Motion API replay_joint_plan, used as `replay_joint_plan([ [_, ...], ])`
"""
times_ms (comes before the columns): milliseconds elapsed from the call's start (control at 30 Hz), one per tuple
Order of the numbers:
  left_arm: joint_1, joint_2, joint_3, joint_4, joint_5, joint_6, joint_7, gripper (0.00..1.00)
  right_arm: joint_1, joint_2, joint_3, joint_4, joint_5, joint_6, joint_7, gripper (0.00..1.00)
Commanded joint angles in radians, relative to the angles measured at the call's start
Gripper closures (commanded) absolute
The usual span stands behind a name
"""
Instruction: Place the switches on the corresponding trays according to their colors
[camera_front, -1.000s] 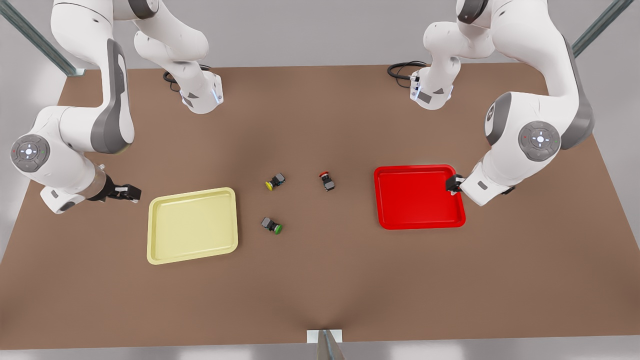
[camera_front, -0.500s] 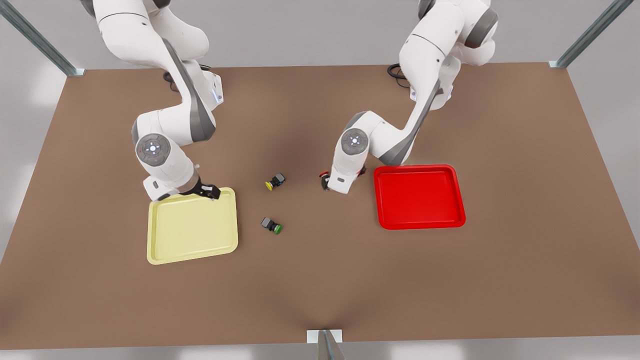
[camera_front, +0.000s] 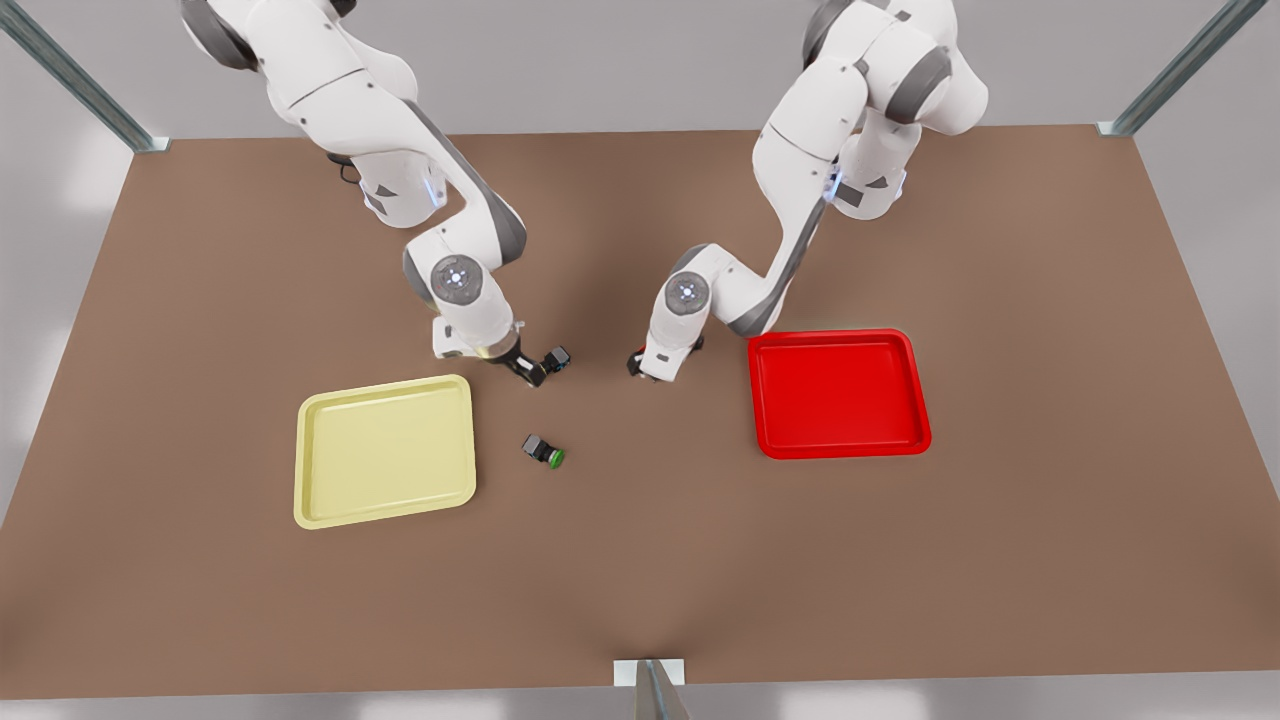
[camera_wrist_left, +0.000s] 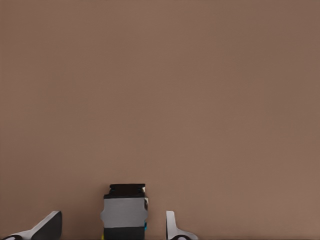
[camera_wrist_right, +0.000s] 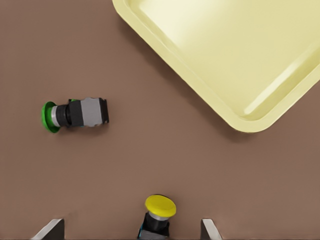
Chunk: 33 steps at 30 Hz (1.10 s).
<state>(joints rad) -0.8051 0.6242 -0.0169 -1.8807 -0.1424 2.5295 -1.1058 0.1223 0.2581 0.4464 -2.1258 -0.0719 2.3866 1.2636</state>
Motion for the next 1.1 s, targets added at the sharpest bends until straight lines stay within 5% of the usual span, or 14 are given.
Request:
replay_joint_plan([
  [0,-0.005,0.002,0.0,0.0,-0.003,0.0,0.0,0.0,0.019,0.01,0.003,0.013,0.001,-0.007,0.002,0.0],
  [133,-0.005,0.008,0.002,0.0,-0.003,0.0,-0.003,0.0,0.071,0.064,0.005,0.027,-0.006,0.005,0.161,0.0],
  [167,-0.005,0.008,0.002,0.0,-0.003,-0.002,-0.003,0.2,0.08,0.066,0.005,0.023,-0.006,-0.001,0.177,0.0],
  [233,-0.005,0.008,0.002,-0.002,-0.003,-0.003,-0.002,0.36,0.089,0.082,0.005,0.018,-0.008,0.003,0.214,0.0],
  [733,-0.006,0.006,0.002,-0.006,-0.003,-0.011,-0.002,0.48,0.097,0.216,0.005,-0.059,-0.009,0.161,0.29,0.0],
  [833,-0.006,0.006,0.002,-0.006,-0.003,-0.011,-0.003,0.48,0.103,0.239,0.005,-0.074,-0.011,0.206,0.289,0.17],
  [933,-0.006,0.008,0.002,-0.006,-0.003,-0.011,-0.003,0.48,0.103,0.247,0.005,-0.074,-0.014,0.207,0.289,0.18],
  [1067,-0.006,0.011,0.002,-0.006,-0.003,-0.008,-0.002,0.48,0.103,0.242,0.003,-0.071,-0.014,0.206,0.29,0.33],
])
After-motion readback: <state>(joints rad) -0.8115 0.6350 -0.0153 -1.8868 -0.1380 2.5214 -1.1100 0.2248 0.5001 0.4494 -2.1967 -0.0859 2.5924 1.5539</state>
